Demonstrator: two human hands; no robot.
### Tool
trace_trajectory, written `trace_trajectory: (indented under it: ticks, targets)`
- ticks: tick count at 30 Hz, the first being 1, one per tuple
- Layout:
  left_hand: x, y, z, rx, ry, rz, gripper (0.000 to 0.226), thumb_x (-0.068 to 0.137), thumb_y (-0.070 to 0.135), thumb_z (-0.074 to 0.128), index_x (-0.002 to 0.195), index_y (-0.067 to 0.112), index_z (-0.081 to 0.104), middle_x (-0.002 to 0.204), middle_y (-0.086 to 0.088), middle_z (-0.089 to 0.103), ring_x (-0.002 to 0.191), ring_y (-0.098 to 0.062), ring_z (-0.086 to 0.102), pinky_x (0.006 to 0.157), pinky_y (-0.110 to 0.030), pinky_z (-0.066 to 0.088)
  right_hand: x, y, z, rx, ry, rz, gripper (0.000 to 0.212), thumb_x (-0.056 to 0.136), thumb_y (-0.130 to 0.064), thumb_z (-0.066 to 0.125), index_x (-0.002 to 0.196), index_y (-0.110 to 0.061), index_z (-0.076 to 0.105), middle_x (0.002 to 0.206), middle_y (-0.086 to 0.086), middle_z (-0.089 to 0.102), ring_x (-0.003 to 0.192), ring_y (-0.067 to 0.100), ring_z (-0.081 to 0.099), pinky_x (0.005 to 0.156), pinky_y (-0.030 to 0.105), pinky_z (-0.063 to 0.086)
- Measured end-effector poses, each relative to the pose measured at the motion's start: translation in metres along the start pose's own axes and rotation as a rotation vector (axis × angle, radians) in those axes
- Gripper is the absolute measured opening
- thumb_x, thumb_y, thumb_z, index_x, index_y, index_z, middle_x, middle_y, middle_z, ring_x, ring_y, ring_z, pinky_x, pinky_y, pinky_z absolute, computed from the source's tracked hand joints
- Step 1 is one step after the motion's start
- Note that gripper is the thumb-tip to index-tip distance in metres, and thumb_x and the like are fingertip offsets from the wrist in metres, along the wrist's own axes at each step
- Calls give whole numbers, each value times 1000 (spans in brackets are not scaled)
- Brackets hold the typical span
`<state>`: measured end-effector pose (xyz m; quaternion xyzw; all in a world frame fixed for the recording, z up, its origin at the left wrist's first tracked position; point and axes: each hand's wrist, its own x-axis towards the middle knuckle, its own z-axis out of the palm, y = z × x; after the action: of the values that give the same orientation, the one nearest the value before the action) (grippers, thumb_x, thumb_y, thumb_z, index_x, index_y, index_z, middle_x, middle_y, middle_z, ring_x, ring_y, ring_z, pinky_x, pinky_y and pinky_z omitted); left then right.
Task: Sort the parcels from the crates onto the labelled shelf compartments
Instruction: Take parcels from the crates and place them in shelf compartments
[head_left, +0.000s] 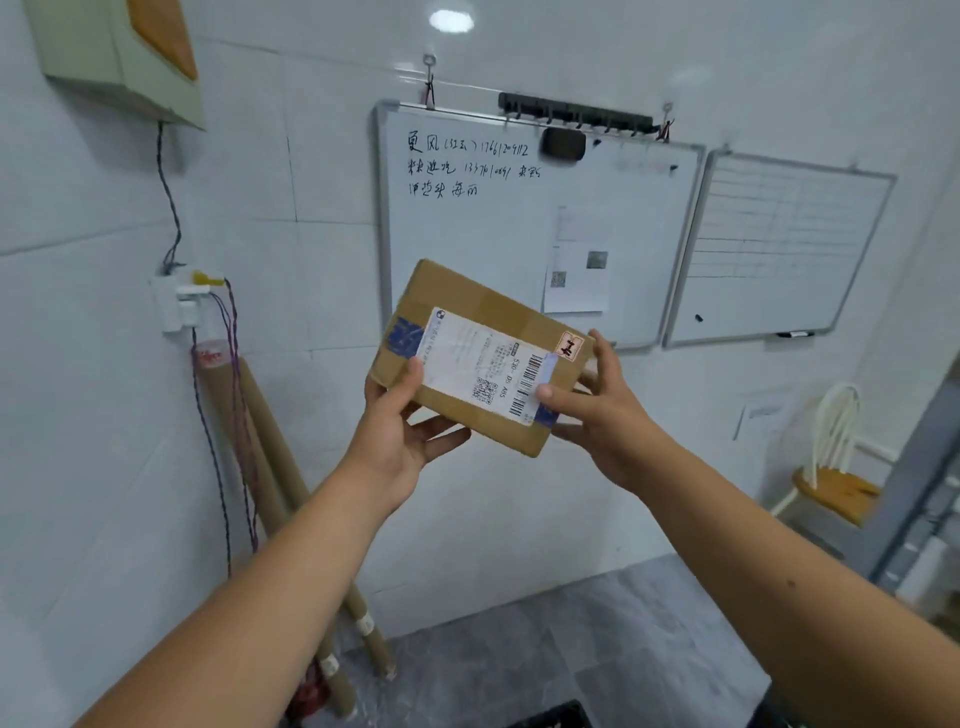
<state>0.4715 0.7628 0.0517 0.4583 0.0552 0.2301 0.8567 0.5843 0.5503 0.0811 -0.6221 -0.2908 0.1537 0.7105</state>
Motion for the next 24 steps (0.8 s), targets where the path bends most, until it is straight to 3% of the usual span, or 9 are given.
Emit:
trace_trajectory:
  ticks: [3, 7, 11, 14, 17, 20, 24]
  targets:
    - [1, -1, -7, 6, -2, -27, 73, 83, 43, 80, 146, 25, 49, 135, -15, 69, 110, -44, 72, 91, -60, 59, 0, 6, 12, 85, 12, 33, 106, 68, -7, 94, 152, -31, 33, 132, 10, 70, 113, 30, 73, 95, 60, 58]
    - [5, 5, -21, 209, 107, 38, 77, 76, 31, 85, 142, 35, 45, 141, -9, 64, 112, -25, 70, 103, -46, 53, 9, -2, 6, 44, 52, -17, 83, 69, -3, 92, 139, -19, 50, 130, 11, 70, 108, 29, 75, 90, 53, 62]
    - [3, 17, -21, 759, 156, 316, 105, 68, 27, 97, 149, 46, 32, 157, 9, 39, 143, -12, 40, 114, -36, 38, 17, -17, -7, -213, -19, -93, 86, 66, -1, 94, 141, -26, 58, 130, 3, 67, 113, 21, 70, 88, 38, 63]
    - [-5, 19, -6, 1076, -19, 402, 110, 69, 40, 96, 152, 54, 26, 159, 19, 33, 143, -2, 30, 112, -32, 33, 18, -31, -6, -384, -130, -118, 85, 68, 7, 90, 141, -27, 61, 132, -3, 64, 118, 17, 67, 90, 39, 63]
    - [-4, 12, -2, 980, -165, 249, 109, 68, 44, 96, 151, 57, 27, 158, 12, 43, 147, -12, 39, 117, -41, 39, 20, -46, -11, -487, -228, -144, 85, 68, 7, 90, 139, -28, 62, 132, -2, 66, 113, 20, 71, 85, 42, 64]
    - [-7, 3, -1, 883, -133, 205, 100, 63, 59, 93, 148, 46, 43, 138, 14, 61, 128, -12, 60, 106, -45, 55, 18, -56, -17, -447, -204, -180, 82, 69, -2, 94, 138, -33, 62, 137, -1, 62, 122, 21, 67, 91, 42, 63]
    - [-8, -11, 11, 717, -60, 237, 84, 68, 58, 87, 142, 40, 53, 126, 15, 69, 115, -11, 69, 93, -41, 62, 16, -51, -42, -428, -113, -99, 116, 62, -39, 99, 156, -47, 32, 163, -4, 38, 148, 15, 37, 114, 49, 45]
